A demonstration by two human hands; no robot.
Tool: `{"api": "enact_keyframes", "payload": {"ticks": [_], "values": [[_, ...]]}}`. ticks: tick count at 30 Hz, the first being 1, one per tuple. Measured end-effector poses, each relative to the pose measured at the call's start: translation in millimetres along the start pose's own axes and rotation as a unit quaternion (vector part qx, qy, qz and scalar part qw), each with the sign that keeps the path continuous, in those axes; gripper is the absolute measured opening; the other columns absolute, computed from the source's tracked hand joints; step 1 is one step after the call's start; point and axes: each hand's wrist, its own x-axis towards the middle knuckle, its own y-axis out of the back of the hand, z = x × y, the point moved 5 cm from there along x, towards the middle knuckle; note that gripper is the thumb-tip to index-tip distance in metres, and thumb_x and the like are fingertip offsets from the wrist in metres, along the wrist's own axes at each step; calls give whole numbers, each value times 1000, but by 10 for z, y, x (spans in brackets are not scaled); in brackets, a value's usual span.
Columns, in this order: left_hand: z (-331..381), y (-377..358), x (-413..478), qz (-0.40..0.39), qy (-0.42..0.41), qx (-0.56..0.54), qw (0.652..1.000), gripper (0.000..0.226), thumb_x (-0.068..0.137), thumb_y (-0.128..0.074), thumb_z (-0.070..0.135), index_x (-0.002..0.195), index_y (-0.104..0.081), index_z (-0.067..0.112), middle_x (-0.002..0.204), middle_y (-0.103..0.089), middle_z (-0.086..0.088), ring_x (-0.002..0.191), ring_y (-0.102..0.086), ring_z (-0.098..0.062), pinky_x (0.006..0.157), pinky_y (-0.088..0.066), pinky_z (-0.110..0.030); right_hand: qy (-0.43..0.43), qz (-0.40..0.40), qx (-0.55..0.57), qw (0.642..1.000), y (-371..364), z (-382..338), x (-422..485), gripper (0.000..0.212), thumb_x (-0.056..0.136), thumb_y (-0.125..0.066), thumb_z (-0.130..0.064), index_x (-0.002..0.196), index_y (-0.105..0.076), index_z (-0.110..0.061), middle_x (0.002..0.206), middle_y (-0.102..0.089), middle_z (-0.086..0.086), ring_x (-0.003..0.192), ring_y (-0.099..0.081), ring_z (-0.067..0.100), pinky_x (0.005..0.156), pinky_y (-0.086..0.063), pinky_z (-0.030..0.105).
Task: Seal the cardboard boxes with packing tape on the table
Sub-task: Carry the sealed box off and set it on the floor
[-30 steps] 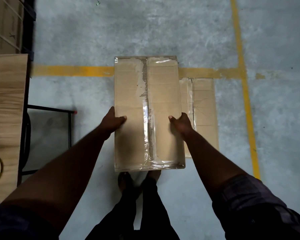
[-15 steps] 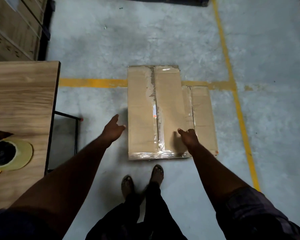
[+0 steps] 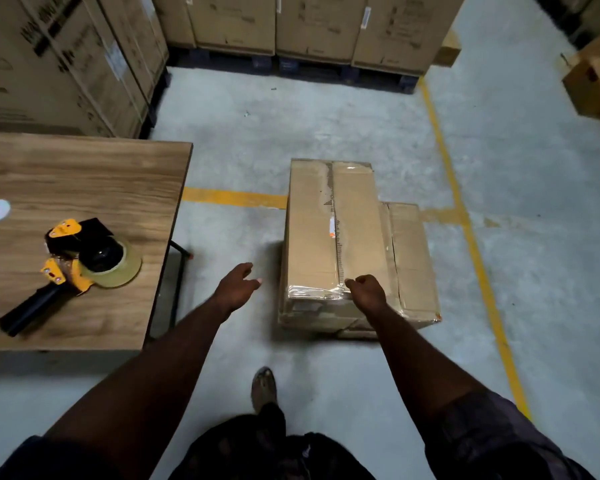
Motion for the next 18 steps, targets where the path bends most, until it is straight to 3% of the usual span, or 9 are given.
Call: {"api": "enact_keyframes", "payload": {"ticks": [3,8,13,18], "values": [[-142,44,-382,20,-13,-15,1000,57,96,-66,17,148,-45,16,153,-47,-6,137,-47,-19,108,-41,-36,40,-22,-12,999,-119,-25,-300,43,94,-66,-35,124,-62,-5,126,-66,14,118,-59,32,93,-43,31],[-453,5,-1054,74,-26,-59,995,44,95,-65,14,137,-55,20,140,-57,-5,118,-57,-17,89,-46,-31,118,-57,-24,991,-377,134,-858,32,92,-68,-34,112,-67,-9,111,-71,10,107,-64,29,89,-47,33],[-790,-11,-1764,95,-42,-69,992,35,95,-66,15,127,-60,26,135,-60,-4,117,-58,-16,101,-47,-39,189,-94,-53,976,-706,347,-1515,30,94,-67,-33,91,-70,-4,84,-69,8,79,-62,21,60,-39,26],[-1142,203,-2266,115,-33,-41,992,40,95,-67,16,133,-58,20,134,-58,-4,124,-57,-20,103,-45,-35,234,-134,-96,958,-1142,308,-2069,36,93,-67,-41,102,-69,-7,93,-68,10,90,-65,25,70,-39,26]]}}
